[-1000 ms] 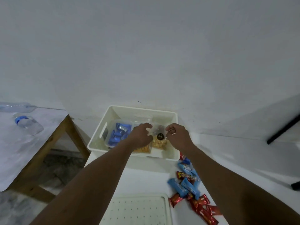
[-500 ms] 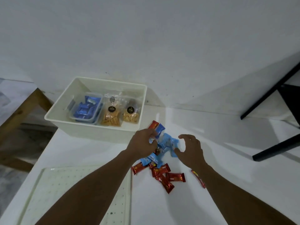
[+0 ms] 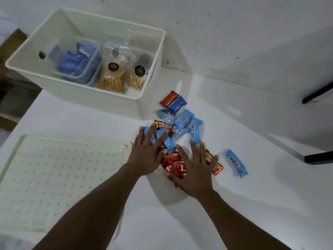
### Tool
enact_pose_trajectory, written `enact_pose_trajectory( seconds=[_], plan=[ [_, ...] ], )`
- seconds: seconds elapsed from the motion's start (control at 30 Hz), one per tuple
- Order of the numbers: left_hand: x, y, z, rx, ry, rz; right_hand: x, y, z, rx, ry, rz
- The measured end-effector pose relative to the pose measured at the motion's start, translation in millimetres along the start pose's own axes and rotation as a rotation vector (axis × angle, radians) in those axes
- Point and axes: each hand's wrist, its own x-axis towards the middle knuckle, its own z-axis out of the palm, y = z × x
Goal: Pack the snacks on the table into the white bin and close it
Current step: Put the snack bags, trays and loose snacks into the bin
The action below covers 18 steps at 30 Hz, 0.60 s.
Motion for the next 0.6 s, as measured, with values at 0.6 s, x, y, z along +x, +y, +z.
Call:
enact_pose_trajectory(
  seconds=[0.6],
  plan=[
    [-2,30,6,0.01,0.12,-0.145,27,49,8,-0.102,0.31,-0.151]
  ],
)
